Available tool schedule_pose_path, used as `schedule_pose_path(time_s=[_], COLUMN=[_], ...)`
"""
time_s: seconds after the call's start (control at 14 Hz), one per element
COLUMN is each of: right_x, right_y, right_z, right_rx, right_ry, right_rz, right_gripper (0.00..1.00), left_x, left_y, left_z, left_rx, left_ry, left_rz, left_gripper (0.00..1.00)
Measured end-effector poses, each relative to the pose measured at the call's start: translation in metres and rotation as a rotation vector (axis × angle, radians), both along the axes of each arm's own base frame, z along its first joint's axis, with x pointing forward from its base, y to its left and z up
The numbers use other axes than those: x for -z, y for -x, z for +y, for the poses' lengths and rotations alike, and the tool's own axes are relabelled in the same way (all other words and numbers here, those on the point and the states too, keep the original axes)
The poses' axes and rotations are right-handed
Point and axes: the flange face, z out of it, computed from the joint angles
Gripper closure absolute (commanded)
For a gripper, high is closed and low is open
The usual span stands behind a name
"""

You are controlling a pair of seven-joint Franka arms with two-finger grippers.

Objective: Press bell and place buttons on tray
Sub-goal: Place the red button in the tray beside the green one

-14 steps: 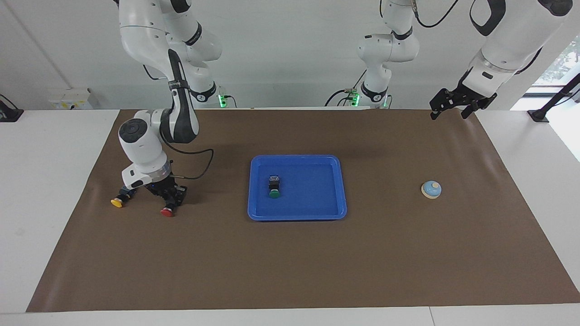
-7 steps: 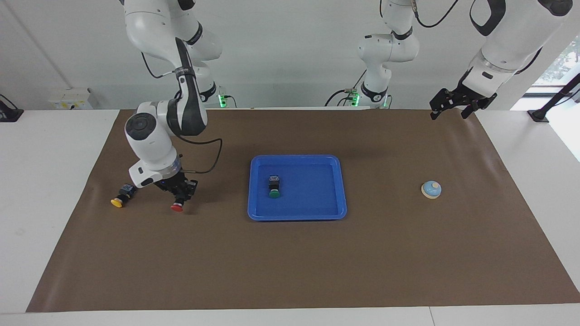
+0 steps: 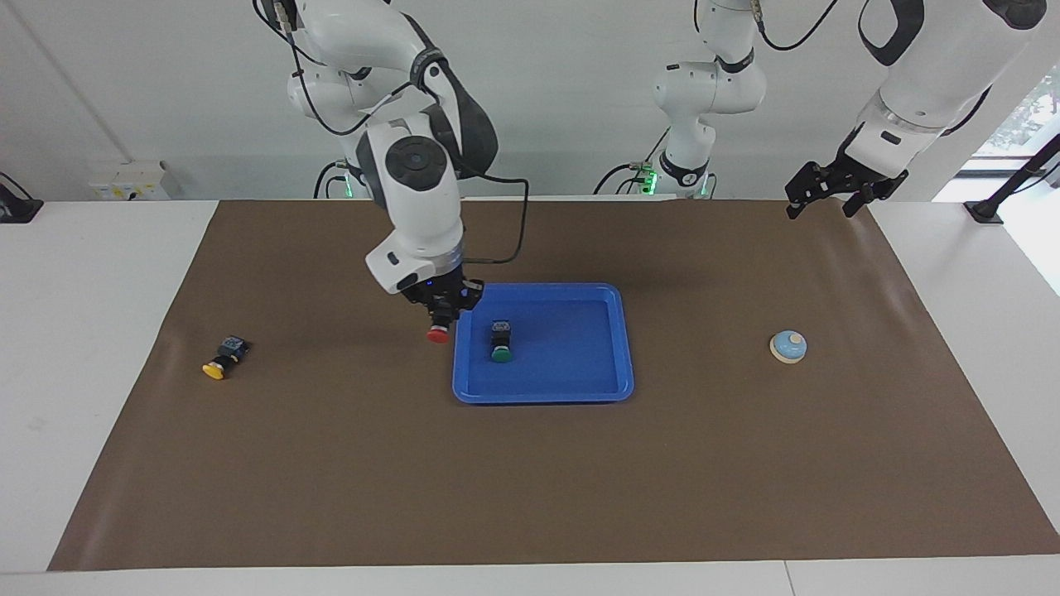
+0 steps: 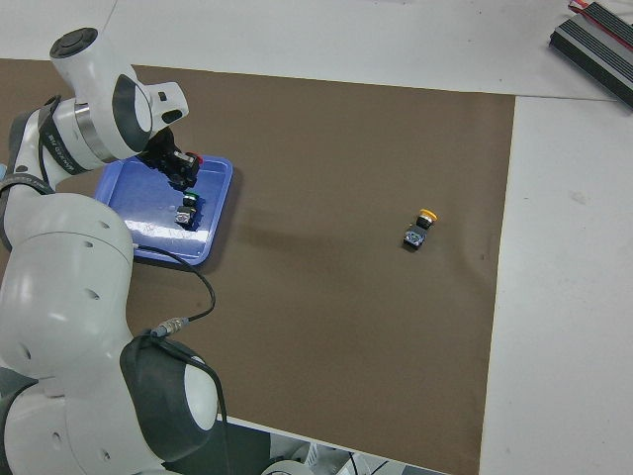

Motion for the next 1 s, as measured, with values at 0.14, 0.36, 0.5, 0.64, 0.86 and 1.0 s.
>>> schedule_pose_path(time_s=[0.14, 0.36, 0.5, 0.64, 0.86, 1.0], right_x=[0.022, 0.07, 0.099, 0.12, 0.133, 0.13], right_y=[0.012, 0.024, 0.029, 0.035, 0.049, 0.053], right_z=[0.045, 0.095, 0.11, 0.111, 0.111, 0.111], right_rx=[-0.009, -0.032, -0.05, -0.055, -0.061, -0.037], right_ry=[0.0, -0.013, -0.021, -0.033, -0.04, -0.038], right_rz=[0.001, -0.016, -0.024, -0.041, -0.055, -0.055], right_gripper=[1.0, 1.0, 1.0, 1.0, 0.47, 0.0], left_x=[0.0, 0.0, 0.0, 0.0, 0.0, 0.0], left_y=[0.0, 0.0, 0.0, 0.0, 0.0, 0.0], left_z=[0.0, 0.0, 0.0, 0.0, 0.0, 0.0], left_rx=[0.0, 0.0, 0.0, 0.0, 0.0, 0.0], left_ry=[0.0, 0.0, 0.0, 0.0, 0.0, 0.0], left_rz=[0.0, 0.0, 0.0, 0.0, 0.0, 0.0], left_gripper=[0.0, 0.0, 0.0, 0.0, 0.0, 0.0])
